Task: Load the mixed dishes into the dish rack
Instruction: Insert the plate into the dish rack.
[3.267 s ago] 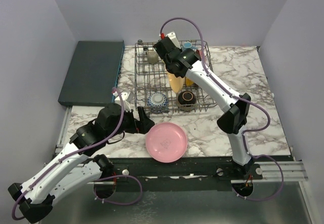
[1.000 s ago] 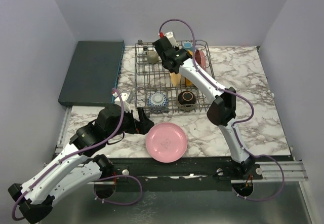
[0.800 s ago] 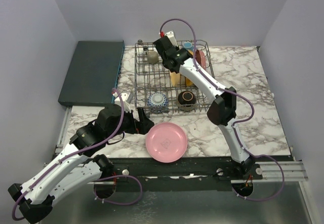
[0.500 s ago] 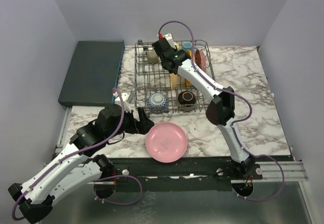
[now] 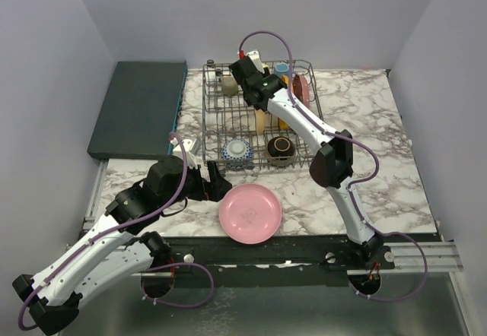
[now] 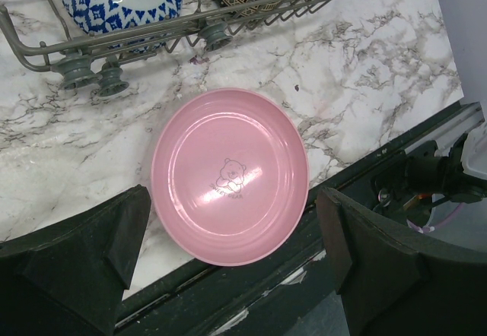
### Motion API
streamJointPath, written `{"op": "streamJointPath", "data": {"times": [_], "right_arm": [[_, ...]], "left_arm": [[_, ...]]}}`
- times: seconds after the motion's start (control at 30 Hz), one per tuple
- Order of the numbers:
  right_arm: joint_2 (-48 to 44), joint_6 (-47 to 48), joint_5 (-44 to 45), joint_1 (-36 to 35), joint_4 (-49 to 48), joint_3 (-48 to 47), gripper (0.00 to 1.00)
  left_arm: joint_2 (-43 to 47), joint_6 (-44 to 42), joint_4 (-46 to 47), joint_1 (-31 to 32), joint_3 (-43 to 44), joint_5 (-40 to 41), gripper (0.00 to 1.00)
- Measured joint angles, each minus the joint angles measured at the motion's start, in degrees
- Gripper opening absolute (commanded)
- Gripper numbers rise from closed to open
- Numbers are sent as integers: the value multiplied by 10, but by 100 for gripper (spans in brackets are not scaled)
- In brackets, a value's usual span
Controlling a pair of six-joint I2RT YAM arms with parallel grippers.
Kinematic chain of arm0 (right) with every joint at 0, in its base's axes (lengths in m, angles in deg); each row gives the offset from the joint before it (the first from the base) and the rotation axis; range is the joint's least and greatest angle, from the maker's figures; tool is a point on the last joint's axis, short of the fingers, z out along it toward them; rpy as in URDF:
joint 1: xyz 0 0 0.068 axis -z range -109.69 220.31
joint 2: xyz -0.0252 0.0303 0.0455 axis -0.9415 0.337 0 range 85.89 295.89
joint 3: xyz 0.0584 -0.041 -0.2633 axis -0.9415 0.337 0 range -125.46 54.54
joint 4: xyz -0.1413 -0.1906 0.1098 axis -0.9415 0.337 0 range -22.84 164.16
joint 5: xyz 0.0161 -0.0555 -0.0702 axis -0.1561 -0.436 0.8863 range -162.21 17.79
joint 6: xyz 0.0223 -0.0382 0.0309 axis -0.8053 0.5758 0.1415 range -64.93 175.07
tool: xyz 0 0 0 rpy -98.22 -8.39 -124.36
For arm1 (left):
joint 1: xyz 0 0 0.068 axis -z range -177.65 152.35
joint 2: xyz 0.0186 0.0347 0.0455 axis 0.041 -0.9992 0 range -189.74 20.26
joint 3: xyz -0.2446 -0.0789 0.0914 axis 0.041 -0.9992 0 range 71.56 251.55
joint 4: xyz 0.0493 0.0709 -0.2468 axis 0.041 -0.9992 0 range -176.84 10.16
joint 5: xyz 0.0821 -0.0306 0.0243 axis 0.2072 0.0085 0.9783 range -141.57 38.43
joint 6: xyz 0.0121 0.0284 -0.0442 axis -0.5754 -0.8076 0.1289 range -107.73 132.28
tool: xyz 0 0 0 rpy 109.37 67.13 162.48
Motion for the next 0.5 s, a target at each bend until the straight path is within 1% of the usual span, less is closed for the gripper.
{"op": "streamJointPath", "data": {"times": [0.27, 0.5], "right_arm": [[0, -4, -6, 0, 0, 1, 56], [-6, -14, -29, 0, -2, 10, 58]], "left_arm": [[0, 0, 0, 0, 0, 0, 99], [-3, 0, 0, 0, 0, 0, 99]]}}
